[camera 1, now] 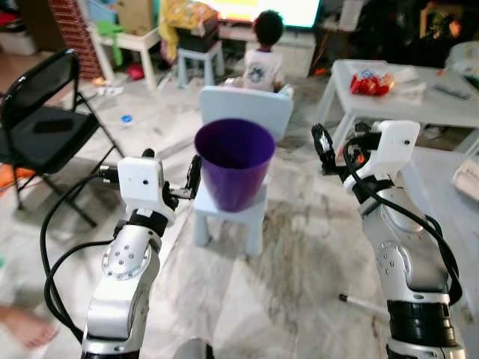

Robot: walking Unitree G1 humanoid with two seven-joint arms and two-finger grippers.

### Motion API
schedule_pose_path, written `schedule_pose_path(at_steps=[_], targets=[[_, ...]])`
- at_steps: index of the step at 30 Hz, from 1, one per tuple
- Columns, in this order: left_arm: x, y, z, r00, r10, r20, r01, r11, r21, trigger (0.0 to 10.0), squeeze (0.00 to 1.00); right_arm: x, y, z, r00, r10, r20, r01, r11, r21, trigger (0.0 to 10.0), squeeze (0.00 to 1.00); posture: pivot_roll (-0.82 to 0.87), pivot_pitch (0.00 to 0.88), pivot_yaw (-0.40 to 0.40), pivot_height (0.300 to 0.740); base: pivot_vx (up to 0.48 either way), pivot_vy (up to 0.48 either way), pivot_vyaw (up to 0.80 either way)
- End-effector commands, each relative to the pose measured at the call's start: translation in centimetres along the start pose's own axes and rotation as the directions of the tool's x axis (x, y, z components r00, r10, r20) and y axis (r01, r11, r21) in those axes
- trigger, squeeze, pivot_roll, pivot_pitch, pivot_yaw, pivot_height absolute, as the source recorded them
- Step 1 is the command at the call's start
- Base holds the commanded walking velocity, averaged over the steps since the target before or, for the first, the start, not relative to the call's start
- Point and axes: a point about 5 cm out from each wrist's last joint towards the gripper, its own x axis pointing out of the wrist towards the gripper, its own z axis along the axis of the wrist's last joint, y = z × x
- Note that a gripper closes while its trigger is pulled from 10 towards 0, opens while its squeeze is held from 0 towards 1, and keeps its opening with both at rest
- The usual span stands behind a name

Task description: Picking trash to rubbish bin

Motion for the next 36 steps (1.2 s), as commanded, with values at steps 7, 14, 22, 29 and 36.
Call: schedule_pose_path(at_steps=[7, 14, 22, 29, 36], targets=[[-0.01, -0.19, 0.04, 1.0, -0.017, -0.002, 0.017, 1.0, 0.012, 10.0, 0.0, 0.09, -0.09, 0.3, 1.0, -0.005, 0.006, 0.005, 1.0, -0.011, 10.0, 0.0, 0.1, 0.096, -0.056, 0.74, -0.228, 0.0, 0.0], [0.04, -0.15, 0.12, 1.0, -0.014, 0.003, 0.014, 1.0, 0.014, 10.0, 0.0, 0.25, 0.01, 0.19, 1.0, 0.006, -0.003, -0.006, 1.0, -0.004, 10.0, 0.0, 0.1, 0.091, -0.059, 0.74, 0.0, 0.0, 0.0], [0.16, 0.04, 0.22, 1.0, -0.008, 0.008, 0.008, 1.0, 0.007, 10.0, 0.0, 0.41, 0.11, 0.15, 1.0, 0.011, -0.008, -0.011, 1.0, -0.004, 10.0, 0.0, 0.1, 0.087, -0.059, 0.74, 0.0, 0.0, -0.39], [0.21, 0.08, 0.22, 1.0, -0.003, 0.009, 0.003, 1.0, -0.002, 10.0, 0.0, 0.49, 0.15, 0.09, 1.0, 0.012, -0.011, -0.012, 1.0, 0.0, 10.0, 0.0, 0.1, 0.084, -0.059, 0.74, 0.0, 0.0, -0.8], [0.41, 0.27, 0.14, 1.0, 0.024, 0.005, -0.024, 1.0, -0.001, 10.0, 0.0, 0.5, 0.23, -0.02, 1.0, 0.012, -0.015, -0.012, 1.0, 0.001, 10.0, 0.0, 0.1, 0.086, -0.058, 0.74, 0.0, 0.0, -0.8]])
